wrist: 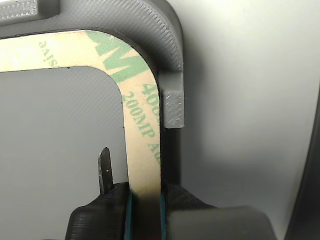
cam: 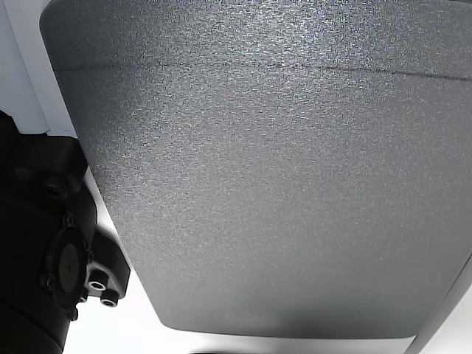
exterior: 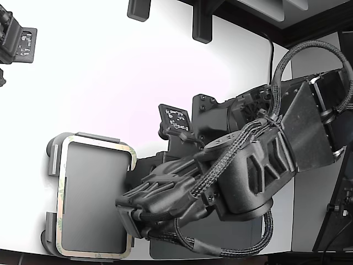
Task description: Grab top frame and put it into gray box.
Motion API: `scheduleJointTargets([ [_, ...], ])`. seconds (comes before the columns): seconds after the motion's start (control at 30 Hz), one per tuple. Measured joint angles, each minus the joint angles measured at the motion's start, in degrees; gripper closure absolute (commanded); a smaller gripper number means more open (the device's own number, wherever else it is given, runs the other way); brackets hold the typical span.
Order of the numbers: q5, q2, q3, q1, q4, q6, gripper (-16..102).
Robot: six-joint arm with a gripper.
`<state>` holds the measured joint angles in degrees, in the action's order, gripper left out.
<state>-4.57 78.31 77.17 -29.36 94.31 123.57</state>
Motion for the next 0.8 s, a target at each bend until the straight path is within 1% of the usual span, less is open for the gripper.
scheduleJointTargets([
  [0.8, 0.0, -1.5, -0.4, 0.4, 0.0, -0.6, 98],
])
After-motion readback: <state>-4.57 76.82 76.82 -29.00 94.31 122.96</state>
